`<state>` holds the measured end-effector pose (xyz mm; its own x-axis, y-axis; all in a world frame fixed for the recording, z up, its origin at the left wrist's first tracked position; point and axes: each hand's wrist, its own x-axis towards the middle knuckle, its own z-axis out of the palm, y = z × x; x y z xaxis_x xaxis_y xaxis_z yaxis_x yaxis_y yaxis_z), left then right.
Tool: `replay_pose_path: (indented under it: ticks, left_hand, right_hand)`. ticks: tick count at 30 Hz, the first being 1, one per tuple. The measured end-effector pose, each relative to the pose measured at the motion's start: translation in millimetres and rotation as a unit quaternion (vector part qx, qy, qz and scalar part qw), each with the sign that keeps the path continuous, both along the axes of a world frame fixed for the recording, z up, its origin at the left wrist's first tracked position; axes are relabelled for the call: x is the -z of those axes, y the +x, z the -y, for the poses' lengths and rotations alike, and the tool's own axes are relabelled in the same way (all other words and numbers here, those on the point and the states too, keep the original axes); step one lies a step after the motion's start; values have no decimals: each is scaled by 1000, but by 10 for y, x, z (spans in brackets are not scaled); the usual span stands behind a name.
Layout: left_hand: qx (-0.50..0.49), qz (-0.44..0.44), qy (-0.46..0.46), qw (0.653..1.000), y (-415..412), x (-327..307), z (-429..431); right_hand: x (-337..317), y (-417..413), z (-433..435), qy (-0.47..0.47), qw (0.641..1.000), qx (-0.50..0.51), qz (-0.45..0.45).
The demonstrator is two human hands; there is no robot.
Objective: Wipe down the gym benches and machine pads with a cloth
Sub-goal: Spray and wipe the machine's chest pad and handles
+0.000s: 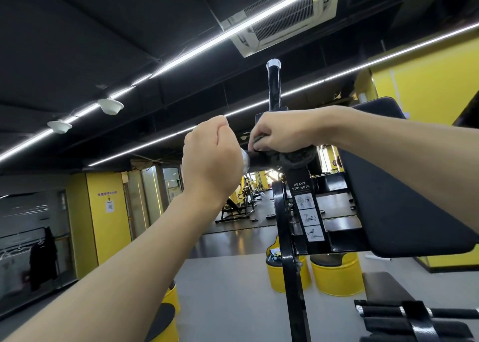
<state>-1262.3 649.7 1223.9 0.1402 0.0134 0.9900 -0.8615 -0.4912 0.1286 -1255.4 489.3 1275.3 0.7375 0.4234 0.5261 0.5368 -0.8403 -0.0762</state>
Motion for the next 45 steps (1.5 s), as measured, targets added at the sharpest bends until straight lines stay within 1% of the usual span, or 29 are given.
replay_pose_path:
  ticks: [3,4,5,6,8,12,15,18,20,21,23,24,26,29,31,32,33,34,35,36,37,38,39,41,42,43,45]
  left_hand:
    - [-5,7,1,1000,-2,7,-8]
    - [-5,7,3,1000,-1,6,-9]
    - [-5,8,6,1000,-1,7,-12]
    - [-7,9,7,1000,-1,9,-17]
    - [-15,9,14,1000,-1,5,-18]
    - [-24,3,4,1000,20,-9,-16]
    - [-20,3,4,1000,31,-6,-17]
    - [-20,16,-1,1000,19,-8,-22]
    - [-21,23,4,999,6,-5,-25]
    - [-22,23,9,999,0,-5,-24]
    - [-28,18,10,999,-9,-4,-29]
    - [-32,16,10,999,-14,-4,-27]
    - [-34,13,13,999,-14,-8,-20]
    - [-35,16,9,999,-2,-12,-22]
    - [-30,17,11,999,6,-5,-23]
    - [-27,21,12,999,8,-3,-24]
    - [-27,26,12,999,11,-2,-25]
    - [-27,30,12,999,7,-4,-24]
    - [-27,31,12,999,3,-4,-23]
    - [-27,30,12,999,0,-7,-23]
    - [-27,28,12,999,-3,-9,-21]
    - [-28,27,13,999,2,-6,-23]
    - [-27,26,11,999,-2,-5,-22]
    - [-22,22,8,999,1,-4,-20]
    - [-19,22,7,1000,1,-5,-19]
    - [-15,24,9,1000,3,-4,-18]
    - [-2,27,16,999,14,-13,-21]
  right_hand:
    - [8,-175,11,35,998,-54,0]
    - [26,-168,32,50,997,-58,2]
    - [40,-137,38,46,998,-44,23]
    - [46,-81,31,22,998,-16,48]
    - [71,26,-12,-25,997,32,58]
    - [39,6,-111,-66,994,49,77]
    - [31,-185,-148,-62,994,5,90]
    - [34,-448,-198,-24,992,-85,88]
    - [28,-477,-176,-24,988,-101,111]
    - [33,-427,-147,-21,988,-88,127]
    - [66,-276,-110,-33,989,-29,141]
    - [91,-216,-110,-46,990,-2,136]
    - [132,-151,-134,-57,991,7,122]
    - [116,-234,-180,-59,989,-13,132]
    - [131,-355,-146,-46,989,-51,129]
    - [151,-409,-107,-18,990,-87,113]
    - [194,-444,-59,30,987,-130,89]
    - [258,-438,3,88,979,-167,76]
    - [327,-383,71,149,967,-187,86]
    - [393,-284,142,205,955,-182,111]
    - [467,-152,201,265,942,-160,129]
    - [560,16,242,331,926,-128,127]
    - [644,201,273,404,904,-95,105]
    - [784,607,324,543,838,-31,45]
    - [826,797,345,596,803,-12,20]
    - [853,951,349,642,767,-11,-9]
    - [826,1149,295,710,699,-55,-60]
